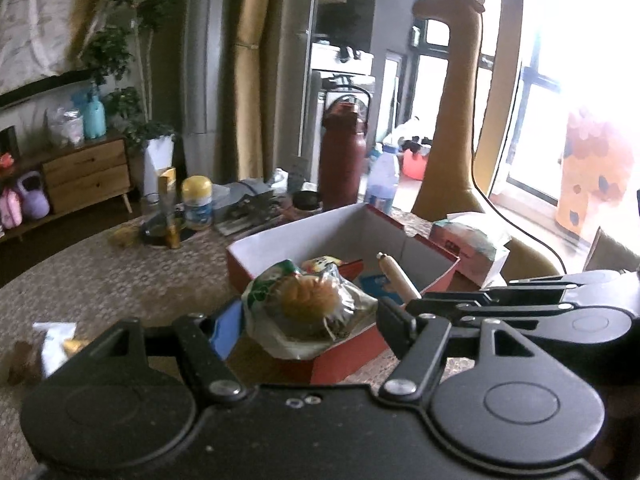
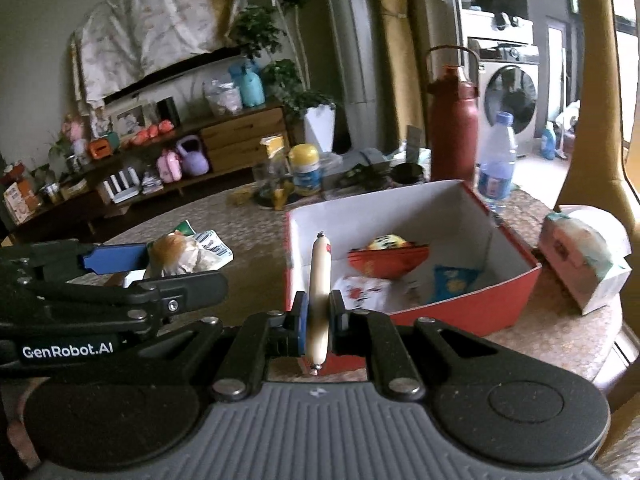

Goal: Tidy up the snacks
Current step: 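Carry the sausage stick and wrapped bun over the red box with both tools, then lower into the box and open both tools to release sausage and bun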

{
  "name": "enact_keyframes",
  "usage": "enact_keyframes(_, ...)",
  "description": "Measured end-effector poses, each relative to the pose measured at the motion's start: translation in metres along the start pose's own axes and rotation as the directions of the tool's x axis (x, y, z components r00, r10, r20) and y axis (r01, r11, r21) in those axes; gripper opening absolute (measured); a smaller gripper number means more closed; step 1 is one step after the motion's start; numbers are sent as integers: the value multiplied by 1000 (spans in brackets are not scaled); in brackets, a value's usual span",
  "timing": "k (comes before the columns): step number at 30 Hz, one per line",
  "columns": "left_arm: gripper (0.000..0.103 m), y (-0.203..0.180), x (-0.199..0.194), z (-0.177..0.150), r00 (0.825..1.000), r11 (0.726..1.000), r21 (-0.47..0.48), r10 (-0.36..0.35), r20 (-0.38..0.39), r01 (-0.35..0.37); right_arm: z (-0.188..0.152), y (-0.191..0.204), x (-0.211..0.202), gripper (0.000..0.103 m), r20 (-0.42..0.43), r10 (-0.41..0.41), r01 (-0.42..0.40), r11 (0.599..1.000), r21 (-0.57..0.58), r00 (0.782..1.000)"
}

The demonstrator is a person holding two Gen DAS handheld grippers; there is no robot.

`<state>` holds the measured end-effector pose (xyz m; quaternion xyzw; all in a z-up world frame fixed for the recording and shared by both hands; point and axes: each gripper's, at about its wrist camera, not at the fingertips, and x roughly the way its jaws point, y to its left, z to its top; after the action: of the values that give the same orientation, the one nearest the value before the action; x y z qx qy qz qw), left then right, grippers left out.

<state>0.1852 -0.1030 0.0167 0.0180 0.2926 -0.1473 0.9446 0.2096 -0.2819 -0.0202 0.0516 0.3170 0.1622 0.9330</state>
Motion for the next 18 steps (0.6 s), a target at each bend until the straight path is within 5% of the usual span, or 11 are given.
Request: enact_keyframes(18, 69, -34, 116, 50, 979, 998, 22, -61, -197, 66, 53, -100, 52, 10, -69, -122, 127, 989, 82, 990)
